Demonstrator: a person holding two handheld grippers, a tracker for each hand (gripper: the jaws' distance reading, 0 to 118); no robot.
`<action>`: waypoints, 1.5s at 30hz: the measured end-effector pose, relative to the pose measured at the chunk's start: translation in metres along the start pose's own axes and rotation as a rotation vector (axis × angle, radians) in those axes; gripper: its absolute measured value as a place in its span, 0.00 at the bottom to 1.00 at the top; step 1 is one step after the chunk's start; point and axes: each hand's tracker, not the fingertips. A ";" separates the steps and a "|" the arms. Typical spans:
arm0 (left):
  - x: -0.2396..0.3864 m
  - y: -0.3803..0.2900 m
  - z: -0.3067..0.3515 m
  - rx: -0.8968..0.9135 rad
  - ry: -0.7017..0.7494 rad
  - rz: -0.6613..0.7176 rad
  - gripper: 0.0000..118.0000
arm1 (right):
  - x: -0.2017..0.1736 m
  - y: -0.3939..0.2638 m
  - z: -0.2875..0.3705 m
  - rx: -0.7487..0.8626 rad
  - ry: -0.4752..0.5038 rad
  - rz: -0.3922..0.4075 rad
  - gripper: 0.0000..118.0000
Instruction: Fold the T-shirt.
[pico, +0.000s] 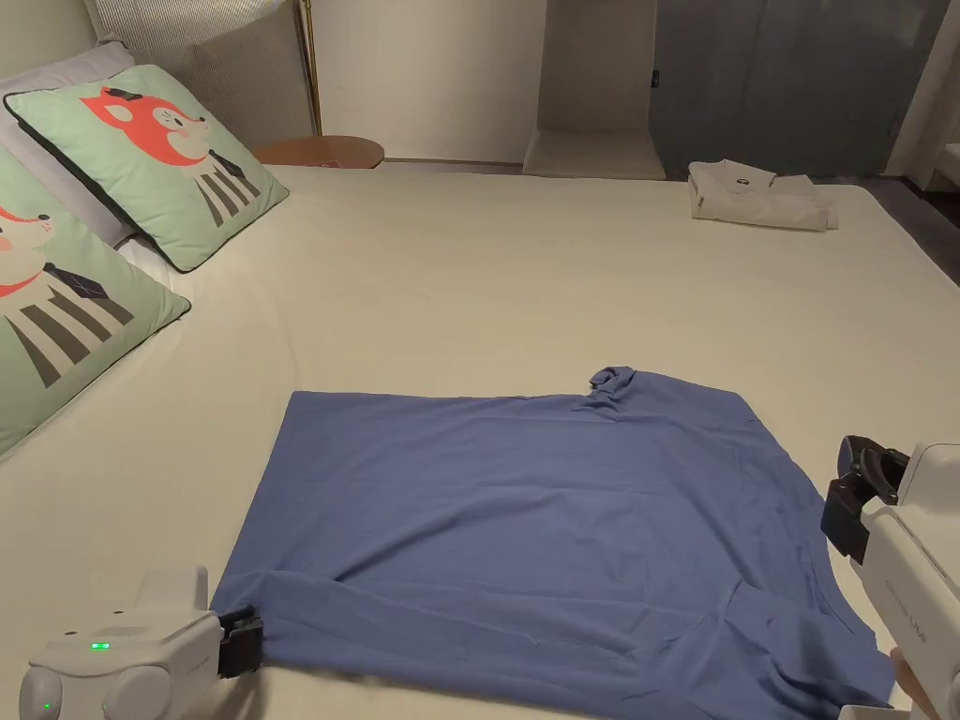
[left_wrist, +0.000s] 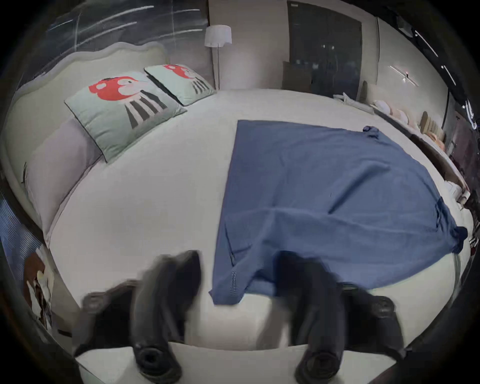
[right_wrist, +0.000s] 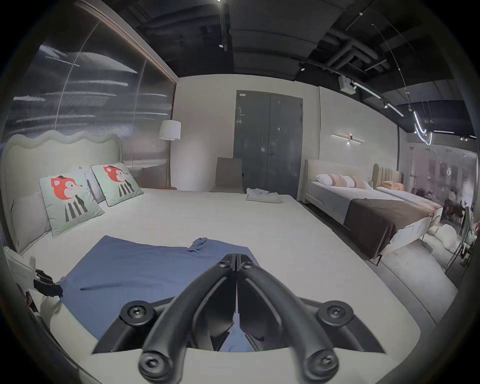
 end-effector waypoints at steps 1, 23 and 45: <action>0.002 -0.002 -0.004 -0.011 -0.010 -0.013 0.21 | 0.001 -0.003 -0.001 -0.008 -0.002 0.000 0.01; 0.007 -0.013 0.024 0.069 -0.044 -0.011 0.04 | 0.045 -0.158 0.006 -0.576 -0.011 -0.095 0.63; 0.000 0.050 0.031 0.190 -0.070 0.089 0.04 | 0.031 -0.054 -0.046 -0.310 0.065 -0.090 0.08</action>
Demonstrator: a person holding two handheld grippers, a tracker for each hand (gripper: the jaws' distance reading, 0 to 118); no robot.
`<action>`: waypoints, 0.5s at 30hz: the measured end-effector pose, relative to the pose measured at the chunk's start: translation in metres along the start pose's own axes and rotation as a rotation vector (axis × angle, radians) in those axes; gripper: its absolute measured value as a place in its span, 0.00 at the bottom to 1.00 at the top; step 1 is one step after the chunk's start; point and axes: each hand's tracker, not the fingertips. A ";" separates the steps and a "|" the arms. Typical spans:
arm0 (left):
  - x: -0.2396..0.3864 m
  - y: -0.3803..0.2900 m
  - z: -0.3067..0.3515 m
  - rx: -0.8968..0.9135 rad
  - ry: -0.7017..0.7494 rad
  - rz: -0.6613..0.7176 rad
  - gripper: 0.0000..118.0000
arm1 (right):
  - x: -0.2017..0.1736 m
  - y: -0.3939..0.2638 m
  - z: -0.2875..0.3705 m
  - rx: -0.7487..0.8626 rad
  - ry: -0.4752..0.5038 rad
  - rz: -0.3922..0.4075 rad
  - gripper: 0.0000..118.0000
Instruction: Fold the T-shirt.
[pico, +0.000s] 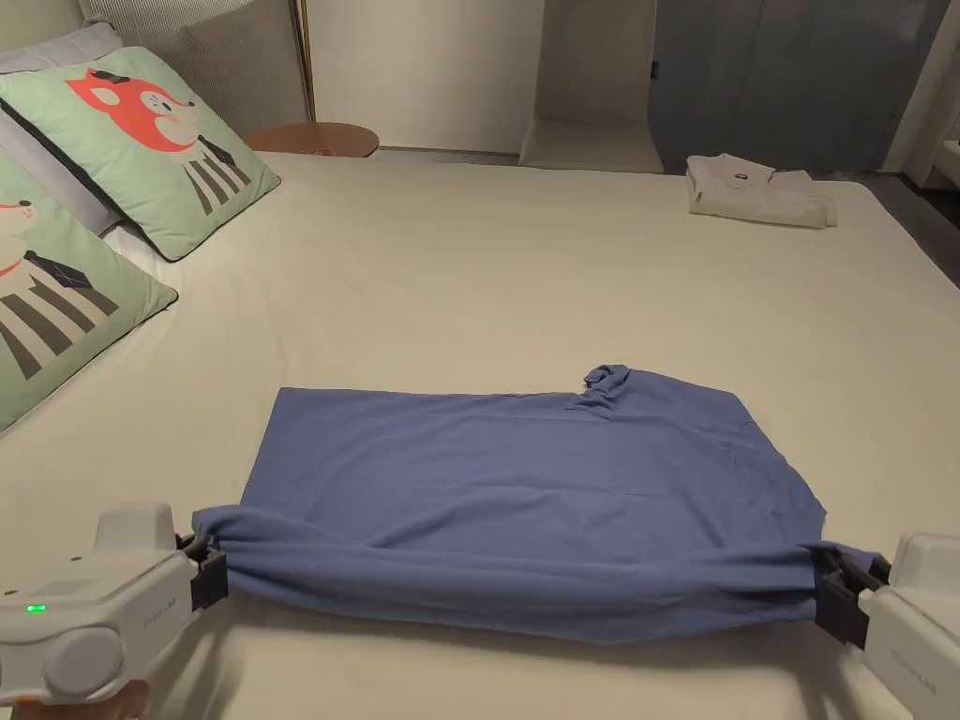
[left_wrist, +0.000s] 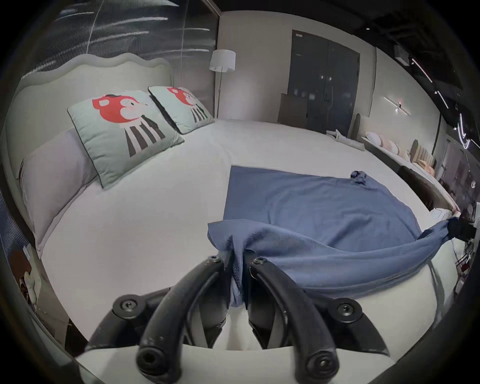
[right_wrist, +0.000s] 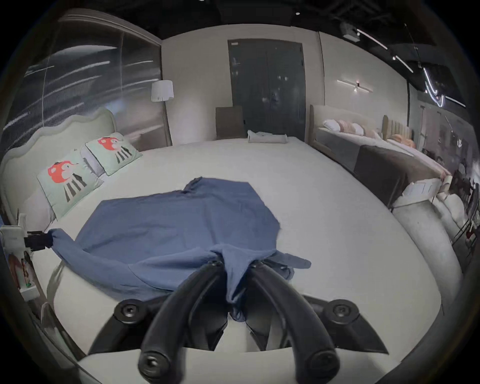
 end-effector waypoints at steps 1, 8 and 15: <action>0.003 0.007 -0.004 0.007 0.003 -0.004 0.04 | -0.001 0.007 -0.009 0.000 -0.003 0.005 0.08; 0.020 0.040 -0.061 -0.011 0.031 -0.058 0.04 | 0.001 0.035 -0.083 -0.053 -0.041 0.045 0.08; 0.036 0.041 -0.129 -0.154 0.101 -0.158 0.04 | 0.002 0.041 -0.158 -0.216 -0.068 0.085 0.08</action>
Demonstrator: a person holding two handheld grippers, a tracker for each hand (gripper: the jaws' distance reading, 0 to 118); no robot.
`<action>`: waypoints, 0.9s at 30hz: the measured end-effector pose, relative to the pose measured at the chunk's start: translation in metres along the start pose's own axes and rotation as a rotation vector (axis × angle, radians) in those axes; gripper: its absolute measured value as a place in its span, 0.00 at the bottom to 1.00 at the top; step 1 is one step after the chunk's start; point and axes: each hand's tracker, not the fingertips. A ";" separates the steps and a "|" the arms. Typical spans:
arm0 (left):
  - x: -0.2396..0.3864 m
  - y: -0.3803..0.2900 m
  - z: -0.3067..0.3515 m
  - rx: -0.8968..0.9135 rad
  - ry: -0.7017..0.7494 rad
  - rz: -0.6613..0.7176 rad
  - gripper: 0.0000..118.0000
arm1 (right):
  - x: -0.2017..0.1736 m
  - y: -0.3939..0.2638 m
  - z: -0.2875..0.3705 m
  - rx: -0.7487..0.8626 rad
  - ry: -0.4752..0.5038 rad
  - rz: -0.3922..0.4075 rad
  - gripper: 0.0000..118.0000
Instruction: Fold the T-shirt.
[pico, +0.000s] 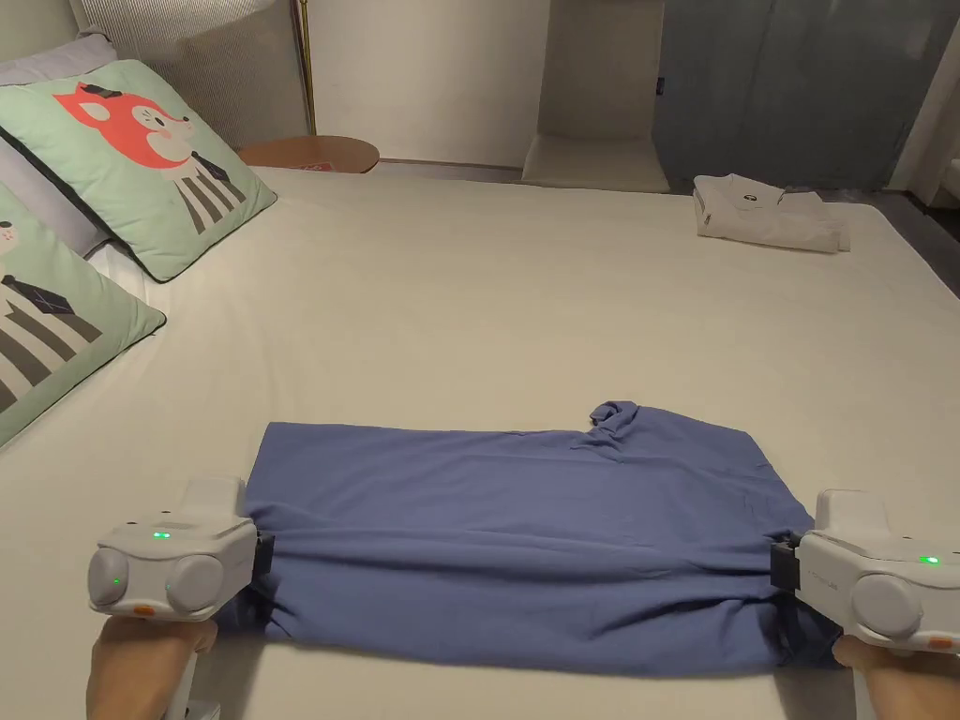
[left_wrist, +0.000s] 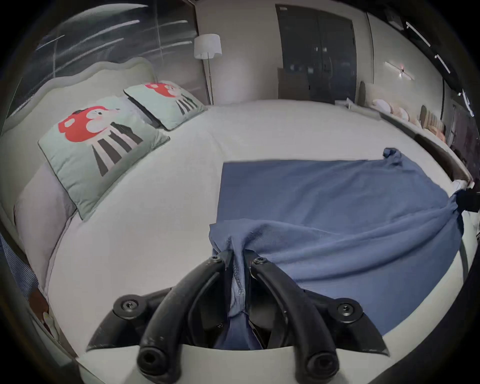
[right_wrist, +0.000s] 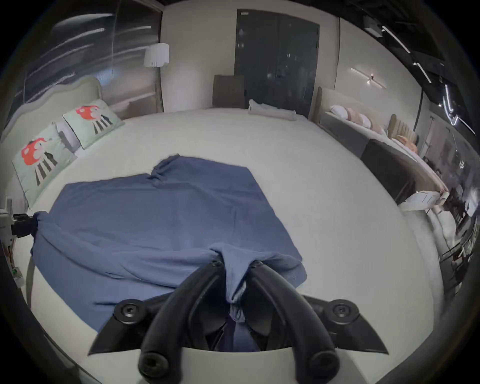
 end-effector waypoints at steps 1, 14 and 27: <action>0.003 0.000 -0.006 -0.014 0.007 0.000 0.04 | 0.001 -0.001 -0.012 -0.032 -0.004 0.010 0.08; 0.003 0.010 0.011 0.035 -0.021 0.078 0.75 | 0.004 0.002 0.016 0.066 0.008 -0.061 0.64; 0.046 0.017 0.185 0.647 -0.152 0.081 0.90 | -0.031 -0.009 0.190 0.555 0.007 -0.005 0.85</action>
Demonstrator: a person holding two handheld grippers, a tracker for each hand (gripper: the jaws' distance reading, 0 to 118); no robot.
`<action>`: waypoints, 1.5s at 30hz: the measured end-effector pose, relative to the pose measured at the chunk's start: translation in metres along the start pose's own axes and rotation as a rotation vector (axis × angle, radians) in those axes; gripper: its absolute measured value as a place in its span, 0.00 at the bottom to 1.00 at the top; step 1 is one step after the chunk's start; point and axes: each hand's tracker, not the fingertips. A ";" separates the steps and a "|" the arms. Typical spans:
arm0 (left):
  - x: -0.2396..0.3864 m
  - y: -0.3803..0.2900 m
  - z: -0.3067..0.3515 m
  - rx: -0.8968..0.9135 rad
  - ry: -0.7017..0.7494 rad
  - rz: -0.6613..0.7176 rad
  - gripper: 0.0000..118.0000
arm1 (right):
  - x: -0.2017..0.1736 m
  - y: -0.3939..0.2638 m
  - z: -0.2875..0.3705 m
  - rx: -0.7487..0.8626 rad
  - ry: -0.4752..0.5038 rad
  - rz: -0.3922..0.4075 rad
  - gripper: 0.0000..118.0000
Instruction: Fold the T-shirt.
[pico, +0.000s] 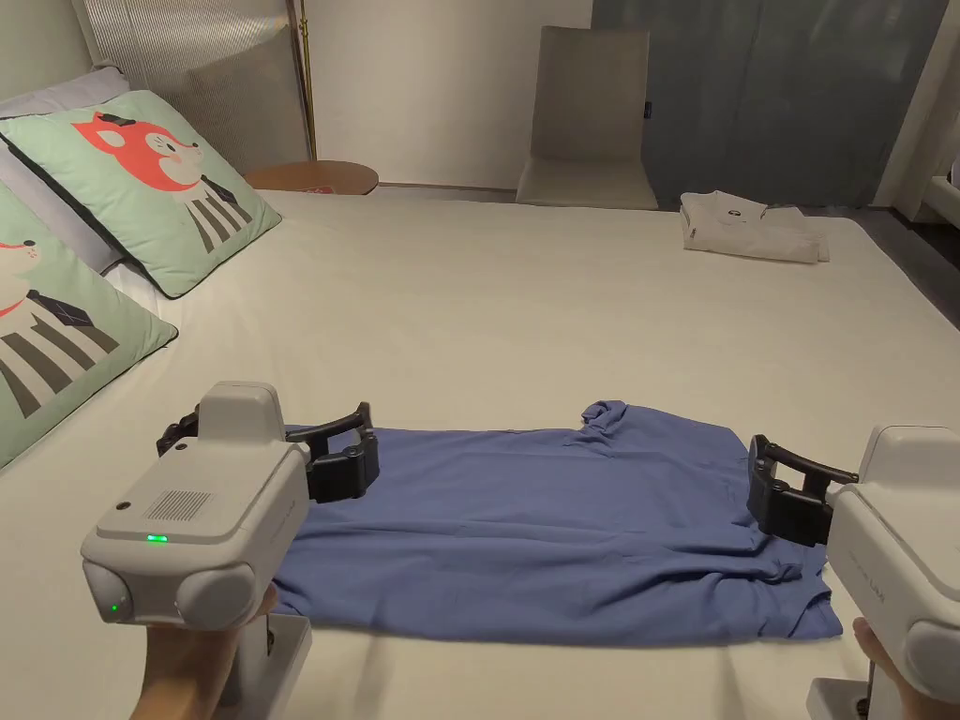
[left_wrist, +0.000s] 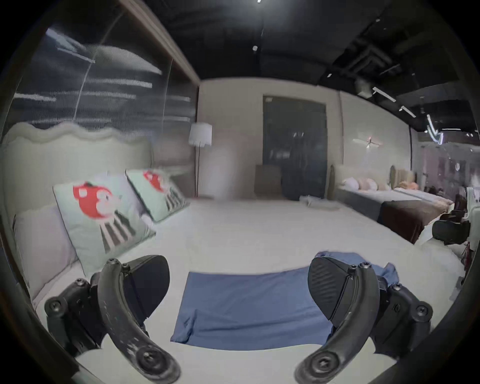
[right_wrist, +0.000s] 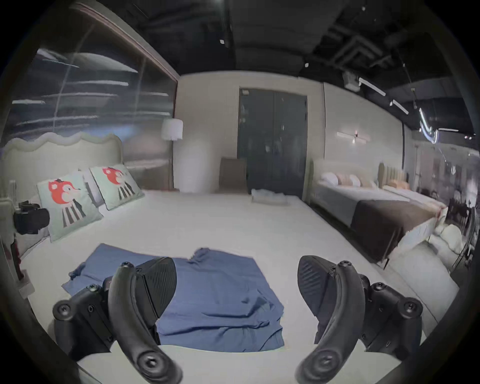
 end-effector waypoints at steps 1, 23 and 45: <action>0.006 0.000 0.007 0.024 0.004 -0.007 0.90 | -0.005 0.000 0.009 0.023 -0.007 0.004 0.85; -0.005 -0.033 -0.005 -0.165 0.057 -0.025 0.00 | -0.040 -0.007 0.031 0.124 -0.046 0.056 0.01; -0.090 -0.141 -0.086 -0.780 0.077 0.028 0.25 | -0.019 -0.048 -0.019 -0.048 -0.053 0.033 0.01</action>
